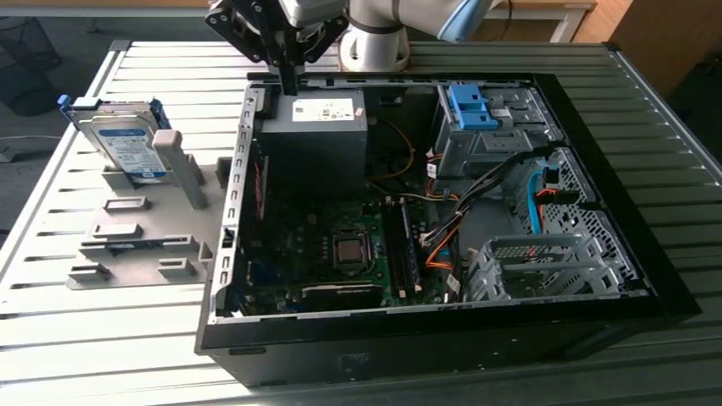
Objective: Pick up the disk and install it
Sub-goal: 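Reach for the disk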
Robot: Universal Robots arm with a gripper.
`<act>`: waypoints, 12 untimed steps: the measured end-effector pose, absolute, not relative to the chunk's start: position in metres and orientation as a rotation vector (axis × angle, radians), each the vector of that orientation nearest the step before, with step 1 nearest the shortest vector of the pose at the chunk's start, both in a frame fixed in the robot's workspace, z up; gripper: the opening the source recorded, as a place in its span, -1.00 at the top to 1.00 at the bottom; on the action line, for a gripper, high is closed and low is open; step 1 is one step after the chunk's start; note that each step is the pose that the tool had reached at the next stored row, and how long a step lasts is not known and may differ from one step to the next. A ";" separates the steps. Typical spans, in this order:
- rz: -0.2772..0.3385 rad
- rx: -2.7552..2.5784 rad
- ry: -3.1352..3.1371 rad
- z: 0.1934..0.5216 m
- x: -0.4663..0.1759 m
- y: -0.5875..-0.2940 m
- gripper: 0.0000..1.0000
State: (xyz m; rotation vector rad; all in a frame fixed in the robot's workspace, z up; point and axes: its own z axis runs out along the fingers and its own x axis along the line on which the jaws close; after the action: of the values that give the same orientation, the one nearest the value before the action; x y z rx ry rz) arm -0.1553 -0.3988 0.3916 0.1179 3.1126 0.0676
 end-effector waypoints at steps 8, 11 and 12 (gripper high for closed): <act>0.068 0.118 3.113 0.391 -0.159 -0.399 0.79; 0.068 0.118 3.113 0.391 -0.160 -0.399 0.79; 0.068 0.118 3.113 0.391 -0.160 -0.399 0.79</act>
State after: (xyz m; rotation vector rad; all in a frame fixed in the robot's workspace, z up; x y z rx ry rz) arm -0.1604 -0.3988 0.3913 0.1180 3.1126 0.0677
